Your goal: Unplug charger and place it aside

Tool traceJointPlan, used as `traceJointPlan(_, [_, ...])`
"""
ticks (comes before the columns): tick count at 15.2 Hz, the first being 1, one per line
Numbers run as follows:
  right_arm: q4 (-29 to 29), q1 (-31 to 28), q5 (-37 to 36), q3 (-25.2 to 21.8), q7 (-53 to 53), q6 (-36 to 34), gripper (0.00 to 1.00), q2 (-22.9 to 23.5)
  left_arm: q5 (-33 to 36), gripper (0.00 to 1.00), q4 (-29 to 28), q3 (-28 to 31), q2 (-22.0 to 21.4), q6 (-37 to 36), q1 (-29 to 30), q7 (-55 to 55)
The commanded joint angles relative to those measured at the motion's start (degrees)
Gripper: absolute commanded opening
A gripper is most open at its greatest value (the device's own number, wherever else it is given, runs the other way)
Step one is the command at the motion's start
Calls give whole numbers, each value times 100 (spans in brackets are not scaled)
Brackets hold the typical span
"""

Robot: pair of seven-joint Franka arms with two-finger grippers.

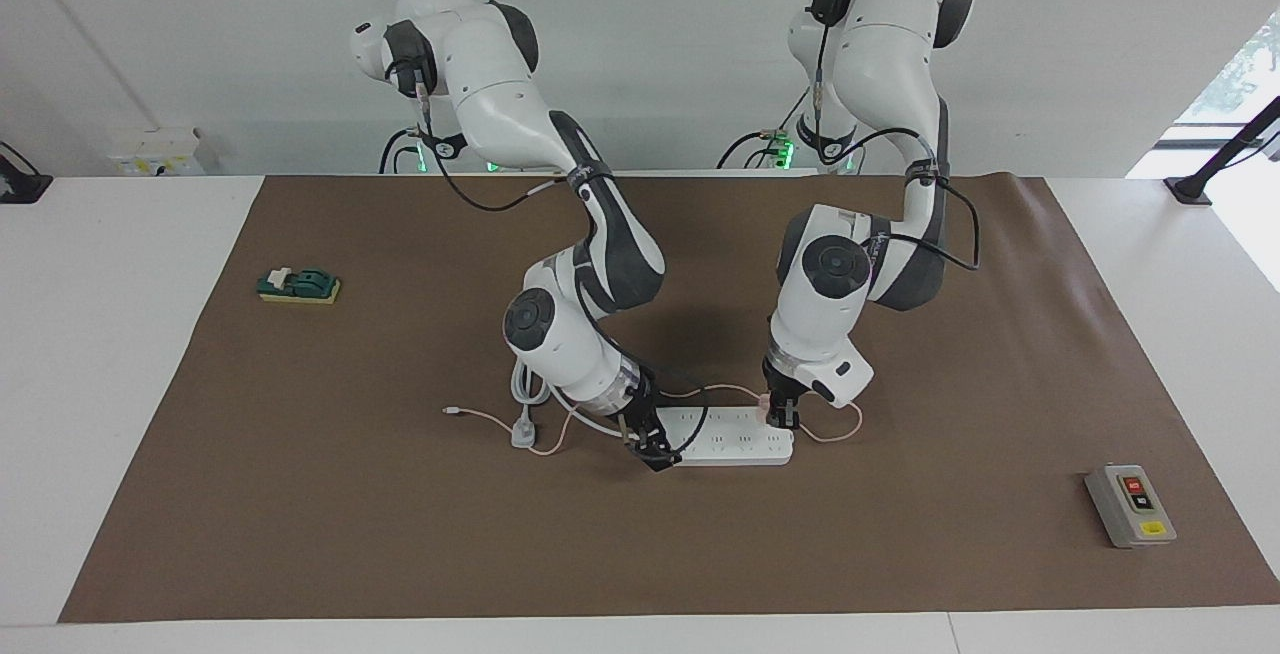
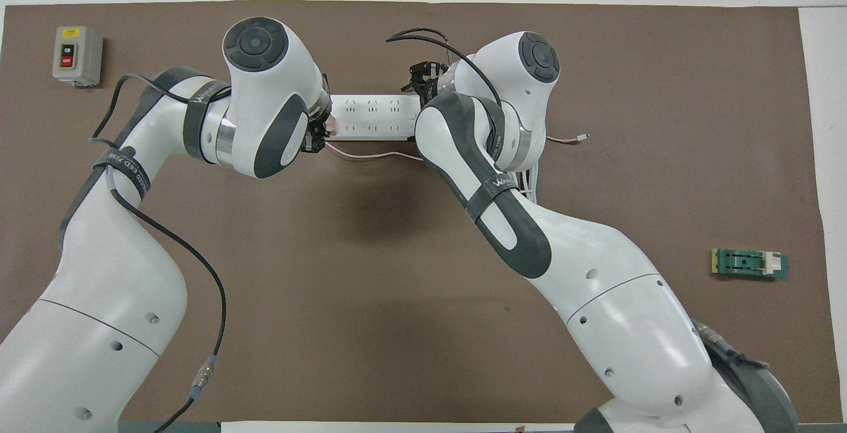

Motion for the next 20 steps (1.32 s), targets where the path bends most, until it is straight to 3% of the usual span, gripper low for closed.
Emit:
traceJointPlan(1, [235, -81, 180, 3, -1, 145, 100, 175, -42, 0, -94, 29, -13, 17, -120, 208])
traceJointPlan(11, [236, -195, 295, -6, -1, 119, 100, 184, -43, 0, -94, 29, -13, 17, -147, 209])
traceJointPlan(17, [218, -204, 312, 3, -19, 154, 79, 184, -43, 0, -94, 29, -13, 17, -156, 209])
traceJointPlan(19, [218, -213, 321, 3, -27, 145, 64, 184, -43, 0, -94, 29, -13, 17, -156, 209])
traceJointPlan(20, [218, -213, 321, 3, -27, 145, 62, 184, -34, 0, -103, 29, -4, 17, -156, 209])
